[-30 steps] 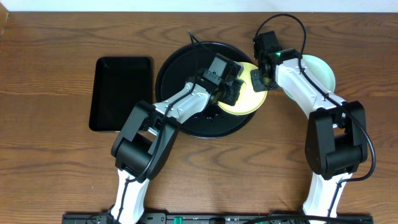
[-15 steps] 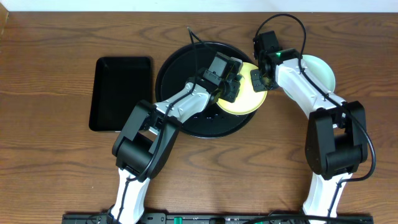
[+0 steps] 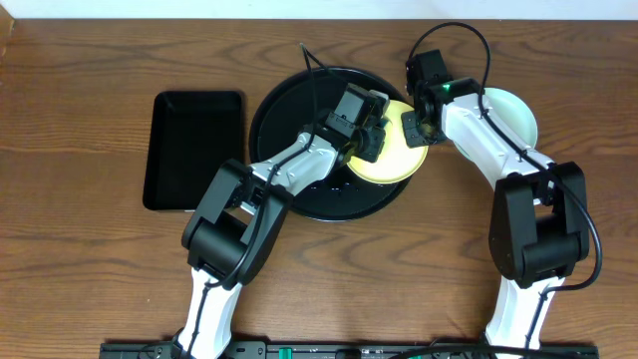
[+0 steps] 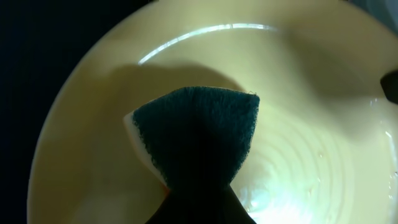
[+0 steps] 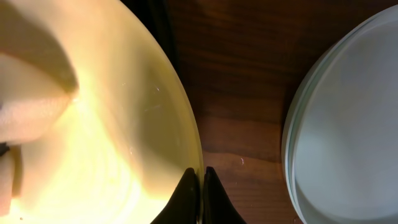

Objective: Clean dirty plates on tray and stack at the side
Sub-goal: 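Scrub the yellow plate with the sponge while right gripper holds rim, then lift the yellow plate with right gripper and carry it onto the mint stack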

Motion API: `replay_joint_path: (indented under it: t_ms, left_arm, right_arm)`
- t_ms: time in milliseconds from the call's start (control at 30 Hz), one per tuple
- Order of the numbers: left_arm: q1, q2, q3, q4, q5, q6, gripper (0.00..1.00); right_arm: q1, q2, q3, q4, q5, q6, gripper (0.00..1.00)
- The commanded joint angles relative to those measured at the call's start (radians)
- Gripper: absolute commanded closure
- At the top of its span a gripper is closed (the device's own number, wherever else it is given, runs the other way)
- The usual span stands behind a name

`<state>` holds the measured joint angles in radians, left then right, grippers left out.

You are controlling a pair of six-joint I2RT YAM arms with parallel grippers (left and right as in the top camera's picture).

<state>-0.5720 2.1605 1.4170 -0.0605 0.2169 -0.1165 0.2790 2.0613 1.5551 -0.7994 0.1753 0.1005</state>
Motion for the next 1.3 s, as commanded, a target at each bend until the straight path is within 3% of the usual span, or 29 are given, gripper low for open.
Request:
replay_joint_path:
  t_ms: [0,433,633,933,1100,1267]
  left_arm:
    - [0.01,0.071,-0.008,0.017,-0.054,0.046,0.92]
    - [0.061,0.071,-0.008,0.101,-0.053,0.045,0.92]
    - [0.061,0.064,-0.008,0.224,-0.045,0.045,0.92]
    - [0.073,-0.112,0.022,0.301,-0.046,0.041,0.92]
    - [0.112,-0.283,0.022,0.261,-0.046,0.04,0.92]
    - [0.197,-0.457,0.022,0.047,-0.046,0.024,0.92]
  right_arm:
    - [0.01,-0.029,-0.006,-0.005,-0.026,-0.021,0.99]
    - [0.011,-0.029,-0.006,-0.003,-0.026,-0.021,0.99]
    - [0.01,-0.029,-0.006,-0.001,-0.026,-0.021,0.99]
    - [0.011,-0.029,-0.006,0.002,-0.027,-0.02,0.99]
    - [0.012,-0.029,-0.006,0.003,-0.026,-0.02,0.99]
    - [0.014,-0.029,-0.006,0.012,-0.026,-0.02,0.99]
